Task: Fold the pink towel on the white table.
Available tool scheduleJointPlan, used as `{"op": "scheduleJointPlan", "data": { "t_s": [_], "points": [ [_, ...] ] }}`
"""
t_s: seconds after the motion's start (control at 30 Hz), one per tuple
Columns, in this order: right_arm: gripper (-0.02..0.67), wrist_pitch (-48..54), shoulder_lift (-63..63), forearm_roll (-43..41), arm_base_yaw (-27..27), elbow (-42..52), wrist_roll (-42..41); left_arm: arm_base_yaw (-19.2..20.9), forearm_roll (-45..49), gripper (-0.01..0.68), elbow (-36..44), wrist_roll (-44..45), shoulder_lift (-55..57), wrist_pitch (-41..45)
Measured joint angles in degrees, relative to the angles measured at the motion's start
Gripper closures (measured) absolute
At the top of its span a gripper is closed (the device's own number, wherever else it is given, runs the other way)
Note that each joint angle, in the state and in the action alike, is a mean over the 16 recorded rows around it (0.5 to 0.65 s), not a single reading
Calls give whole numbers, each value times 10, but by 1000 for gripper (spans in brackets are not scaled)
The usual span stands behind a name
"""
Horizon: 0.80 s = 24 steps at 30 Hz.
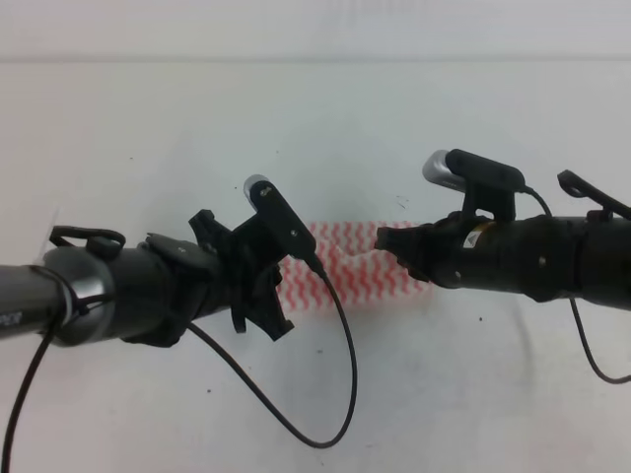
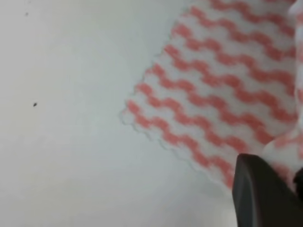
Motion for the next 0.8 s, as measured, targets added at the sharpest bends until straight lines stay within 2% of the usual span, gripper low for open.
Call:
{"op": "scheduleJointPlan", "data": {
  "t_s": [0.8],
  "points": [
    [665,0,16,-2,-27,-15,0,0,-3,677,-38,-16,34,-23]
  ]
}}
